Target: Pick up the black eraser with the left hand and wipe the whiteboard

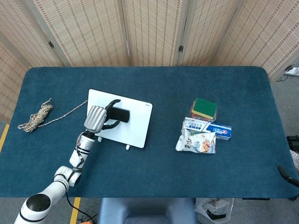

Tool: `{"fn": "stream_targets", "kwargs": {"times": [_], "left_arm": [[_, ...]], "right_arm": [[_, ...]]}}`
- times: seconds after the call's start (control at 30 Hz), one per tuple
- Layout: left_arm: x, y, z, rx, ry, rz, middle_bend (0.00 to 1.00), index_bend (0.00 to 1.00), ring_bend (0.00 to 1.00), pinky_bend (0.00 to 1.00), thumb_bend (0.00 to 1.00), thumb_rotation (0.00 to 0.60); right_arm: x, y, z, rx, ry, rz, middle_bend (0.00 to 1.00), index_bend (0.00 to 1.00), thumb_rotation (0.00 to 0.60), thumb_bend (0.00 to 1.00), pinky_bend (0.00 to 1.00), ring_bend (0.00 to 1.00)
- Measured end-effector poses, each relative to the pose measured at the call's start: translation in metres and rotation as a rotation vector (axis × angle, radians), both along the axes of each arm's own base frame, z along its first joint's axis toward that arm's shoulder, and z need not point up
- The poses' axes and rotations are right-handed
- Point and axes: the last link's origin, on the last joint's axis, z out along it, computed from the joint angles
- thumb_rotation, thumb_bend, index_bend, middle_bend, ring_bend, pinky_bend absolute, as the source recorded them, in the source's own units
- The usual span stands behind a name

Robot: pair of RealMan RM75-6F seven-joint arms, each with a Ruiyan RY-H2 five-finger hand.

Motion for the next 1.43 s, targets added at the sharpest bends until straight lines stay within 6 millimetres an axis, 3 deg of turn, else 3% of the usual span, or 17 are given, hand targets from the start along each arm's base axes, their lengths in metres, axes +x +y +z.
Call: {"fn": "stream_targets", "kwargs": {"times": [0.17,0.47,0.67,0.83,0.93,1.13,1.3,1.43], "left_arm": [[-0.005,-0.008,0.002,0.012,0.007,-0.019,1.00,0.18,1.00,1.00,0.24,0.600],[-0.032,-0.051,0.024,0.001,0.006,-0.079,1.00,0.14,1.00,1.00,0.24,0.600],[-0.061,-0.105,0.065,0.038,0.043,-0.063,1.00,0.18,0.98,1.00,0.24,0.600],[-0.094,-0.171,0.111,0.102,0.103,0.082,0.99,0.10,0.81,1.00,0.24,0.600],[-0.113,-0.210,0.133,0.117,0.173,0.244,0.80,0.03,0.57,0.87,0.23,0.600],[-0.143,-0.277,0.160,0.170,0.341,0.630,0.46,0.01,0.33,0.66,0.23,0.600],[-0.144,-0.305,0.174,0.260,0.357,0.690,0.20,0.00,0.14,0.50,0.23,0.600],[-0.144,-0.309,0.173,0.224,0.355,0.681,0.08,0.00,0.07,0.39,0.23,0.600]], "right_arm": [[0.000,0.001,0.000,-0.003,0.004,0.001,0.00,0.00,0.600,0.27,0.01,0.00],[0.003,0.000,-0.004,0.004,0.023,0.004,0.00,0.00,0.600,0.27,0.01,0.00],[0.007,-0.003,-0.011,0.022,0.052,0.004,0.00,0.00,0.600,0.27,0.01,0.00],[0.010,-0.010,-0.021,0.058,0.094,0.001,0.00,0.00,0.600,0.27,0.01,0.00],[0.012,-0.016,-0.029,0.090,0.117,-0.005,0.00,0.00,0.600,0.27,0.01,0.00],[0.017,-0.025,-0.041,0.136,0.154,-0.007,0.00,0.00,0.600,0.27,0.01,0.00],[0.021,-0.030,-0.048,0.160,0.170,0.002,0.00,0.00,0.600,0.27,0.01,0.00],[0.022,-0.030,-0.049,0.165,0.171,0.007,0.00,0.00,0.600,0.27,0.01,0.00]]}}
